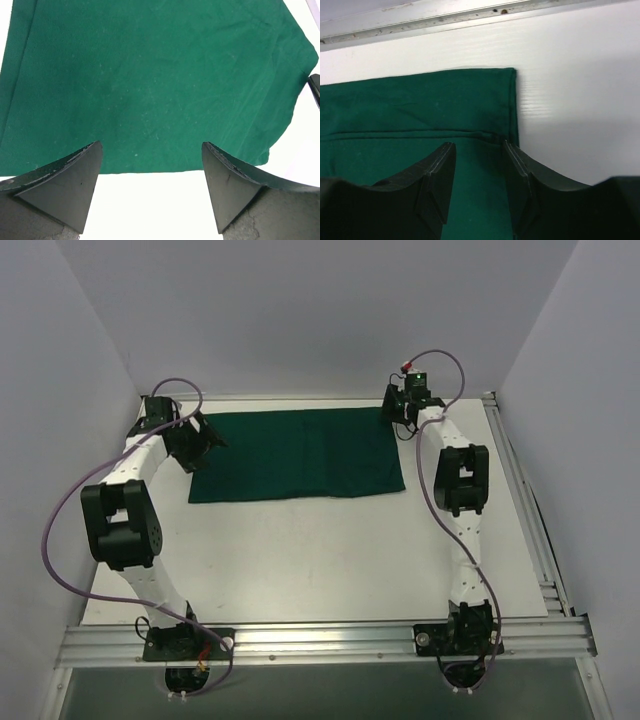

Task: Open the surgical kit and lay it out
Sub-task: Open the surgical kit at the center of the board.

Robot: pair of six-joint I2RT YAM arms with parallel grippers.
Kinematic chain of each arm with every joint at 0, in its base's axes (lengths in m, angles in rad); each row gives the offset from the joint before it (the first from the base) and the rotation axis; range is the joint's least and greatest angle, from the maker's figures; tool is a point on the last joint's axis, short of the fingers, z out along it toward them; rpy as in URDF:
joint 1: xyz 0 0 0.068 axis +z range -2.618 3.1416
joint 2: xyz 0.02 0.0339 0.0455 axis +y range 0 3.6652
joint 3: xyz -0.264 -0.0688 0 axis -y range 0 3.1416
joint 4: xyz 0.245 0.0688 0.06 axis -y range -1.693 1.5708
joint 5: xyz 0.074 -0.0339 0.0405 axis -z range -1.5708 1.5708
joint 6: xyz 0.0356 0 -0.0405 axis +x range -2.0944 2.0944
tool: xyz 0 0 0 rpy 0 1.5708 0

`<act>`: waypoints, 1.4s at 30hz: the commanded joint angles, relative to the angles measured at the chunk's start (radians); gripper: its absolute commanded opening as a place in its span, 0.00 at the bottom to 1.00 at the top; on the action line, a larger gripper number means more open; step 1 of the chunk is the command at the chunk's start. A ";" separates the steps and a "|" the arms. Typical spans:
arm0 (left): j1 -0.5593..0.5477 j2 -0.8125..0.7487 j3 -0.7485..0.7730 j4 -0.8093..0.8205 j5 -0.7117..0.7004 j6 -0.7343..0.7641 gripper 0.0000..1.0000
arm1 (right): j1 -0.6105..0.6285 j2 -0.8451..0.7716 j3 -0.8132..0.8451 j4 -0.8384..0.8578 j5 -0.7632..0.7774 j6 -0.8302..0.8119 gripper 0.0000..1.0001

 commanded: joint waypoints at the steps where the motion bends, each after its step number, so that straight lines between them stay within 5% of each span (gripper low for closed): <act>1: 0.005 0.009 0.030 -0.008 0.019 0.023 0.89 | 0.036 -0.009 0.050 -0.001 0.030 -0.032 0.43; 10: 0.006 0.028 0.044 -0.014 0.037 0.036 0.89 | 0.044 0.029 0.154 -0.039 0.085 -0.029 0.51; 27: 0.013 0.043 0.020 0.015 0.060 0.023 0.89 | 0.049 0.066 0.145 -0.085 0.154 -0.023 0.50; 36: 0.023 0.048 0.007 0.018 0.068 0.026 0.89 | 0.059 0.069 0.134 -0.091 0.173 -0.023 0.43; 42: 0.022 0.055 0.011 0.023 0.078 0.022 0.89 | 0.073 0.052 0.116 -0.096 0.202 -0.040 0.29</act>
